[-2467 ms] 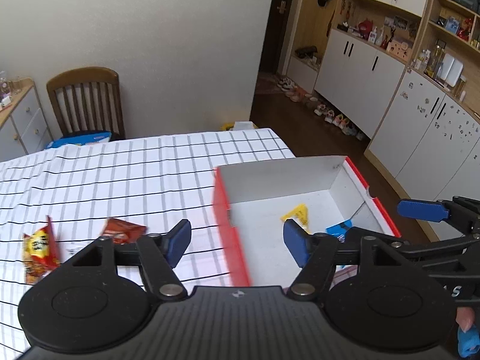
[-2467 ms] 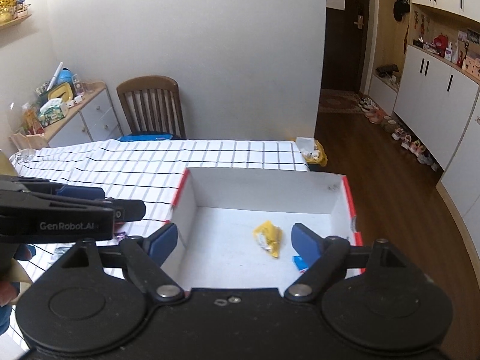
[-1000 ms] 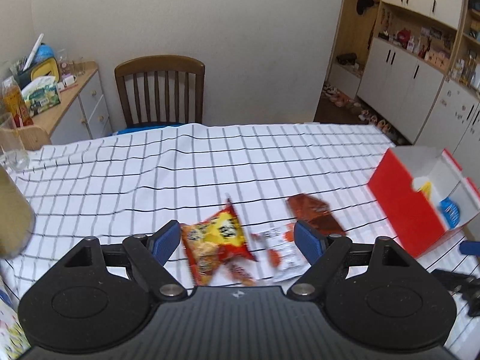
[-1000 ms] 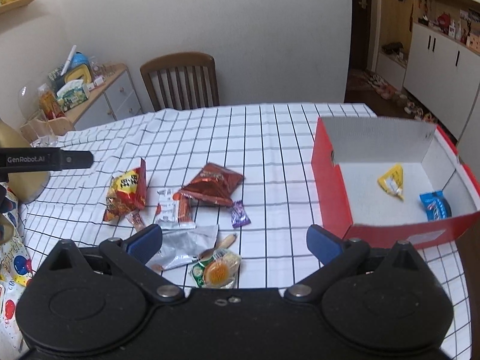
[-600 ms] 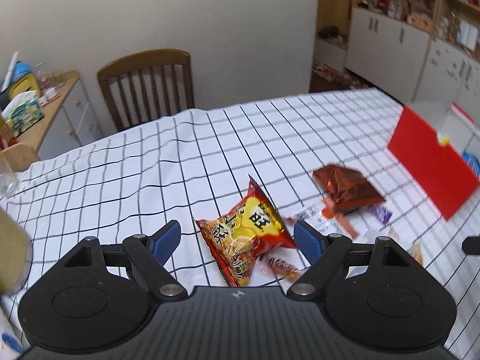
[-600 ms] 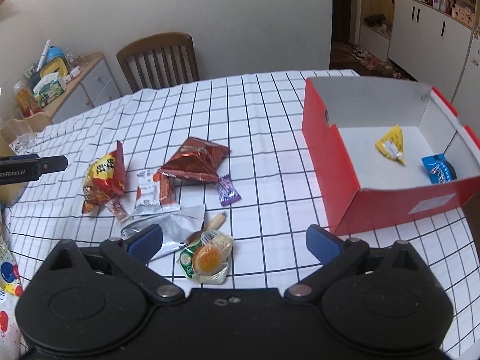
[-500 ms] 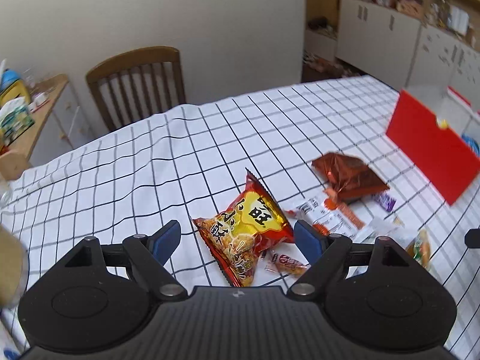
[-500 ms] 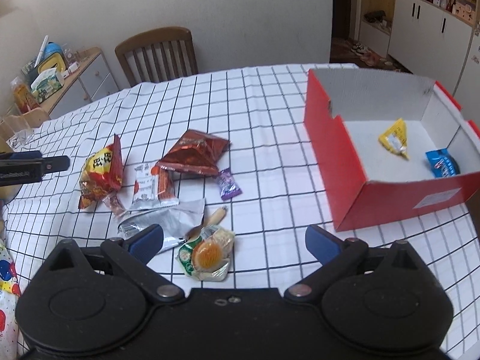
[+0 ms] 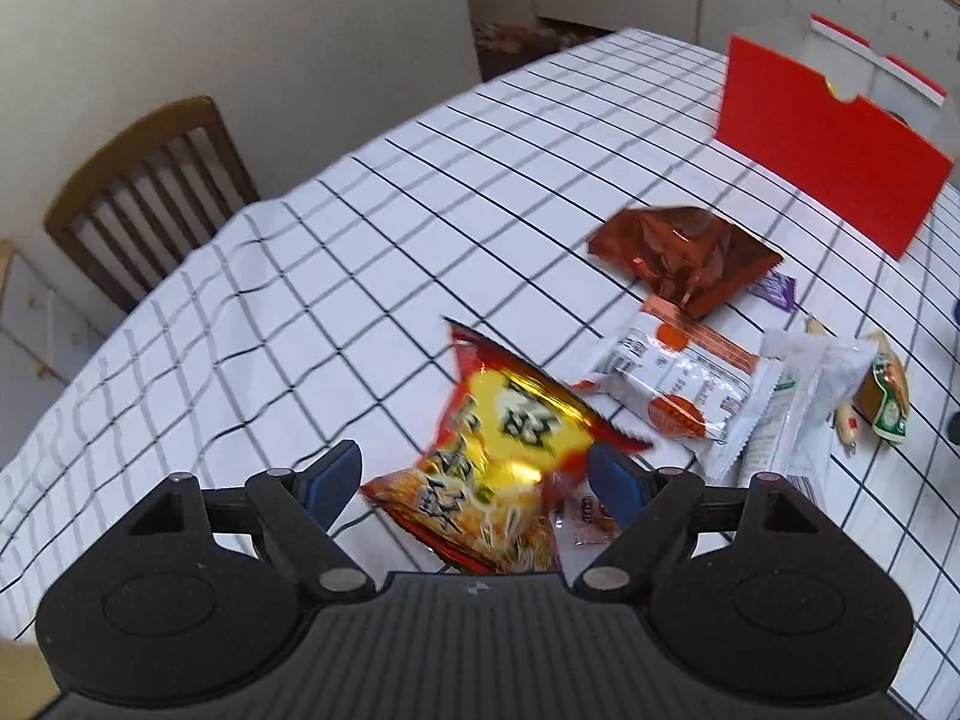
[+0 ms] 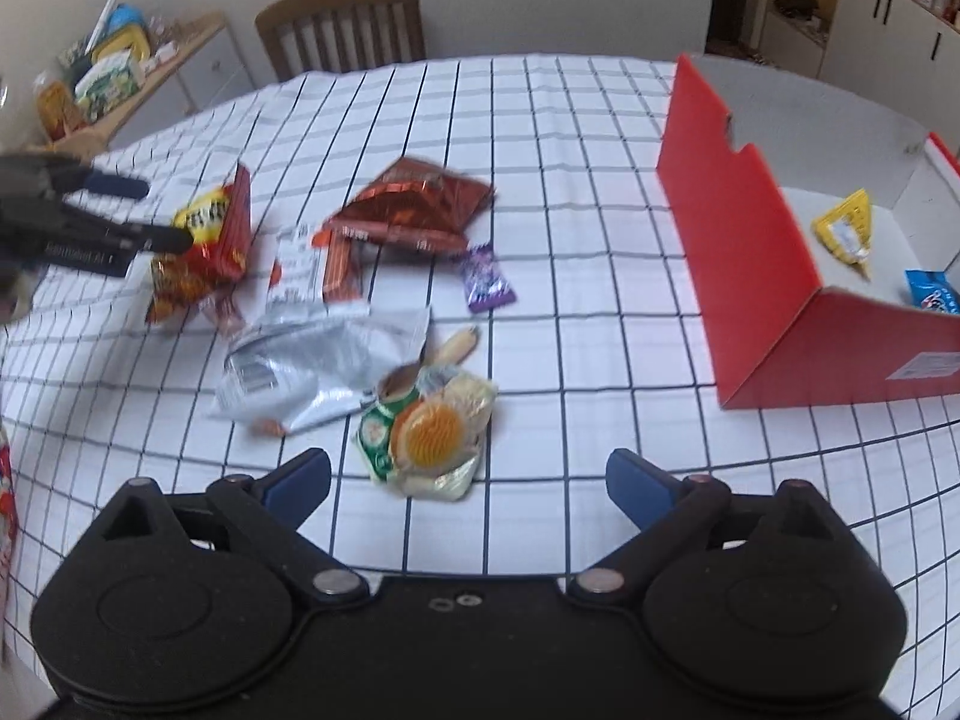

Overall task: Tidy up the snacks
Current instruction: 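Grasp the yellow-red chip bag with the left tool while the right tool grasps the egg snack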

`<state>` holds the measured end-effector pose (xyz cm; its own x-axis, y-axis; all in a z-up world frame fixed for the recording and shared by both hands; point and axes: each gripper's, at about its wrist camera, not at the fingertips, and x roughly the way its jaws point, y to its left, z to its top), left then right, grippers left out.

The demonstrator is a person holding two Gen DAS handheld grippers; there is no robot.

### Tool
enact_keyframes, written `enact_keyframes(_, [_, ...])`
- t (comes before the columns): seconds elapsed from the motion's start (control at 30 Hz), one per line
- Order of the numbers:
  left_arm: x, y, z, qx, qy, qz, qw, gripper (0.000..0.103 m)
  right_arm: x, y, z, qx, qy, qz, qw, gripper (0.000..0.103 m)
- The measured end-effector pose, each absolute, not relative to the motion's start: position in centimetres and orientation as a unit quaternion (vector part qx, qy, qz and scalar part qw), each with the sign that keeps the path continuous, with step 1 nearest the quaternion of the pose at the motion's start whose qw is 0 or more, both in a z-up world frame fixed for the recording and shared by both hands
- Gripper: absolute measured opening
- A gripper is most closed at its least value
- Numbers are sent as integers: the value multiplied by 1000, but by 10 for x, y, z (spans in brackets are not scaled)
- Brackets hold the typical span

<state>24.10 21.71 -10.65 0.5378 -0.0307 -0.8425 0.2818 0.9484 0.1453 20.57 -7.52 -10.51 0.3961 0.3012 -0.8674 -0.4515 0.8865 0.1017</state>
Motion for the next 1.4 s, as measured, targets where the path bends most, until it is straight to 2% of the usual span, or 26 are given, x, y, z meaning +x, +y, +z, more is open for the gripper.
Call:
enact_keyframes(0.3, [246, 209, -125, 146, 498, -132, 845, 83, 231, -65, -117, -34, 512, 203, 834, 93])
enact_keyframes(0.47, [253, 217, -127, 113, 497, -127, 851, 82, 244, -64, -128, 9, 542, 175, 822, 82])
enact_keyframes(0.7, [260, 228, -130, 52, 501, -119, 856, 82, 247, -62, -134, 30, 559, 164, 812, 79])
enact_keyframes(0.8, [259, 229, -131, 41, 500, -117, 857, 82, 246, -59, -135, 36, 561, 168, 810, 74])
enact_keyframes(0.97, [257, 231, -130, 37, 502, -108, 857, 69, 242, -54, -136, 37, 563, 185, 804, 55])
enact_keyframes(1.17, [255, 236, -125, 18, 506, -96, 857, 61, 239, -55, -134, 28, 555, 182, 811, 53])
enact_keyframes(1.4, [247, 236, -115, 8, 503, -64, 862, 60, 233, -64, -130, 26, 548, 174, 818, 52])
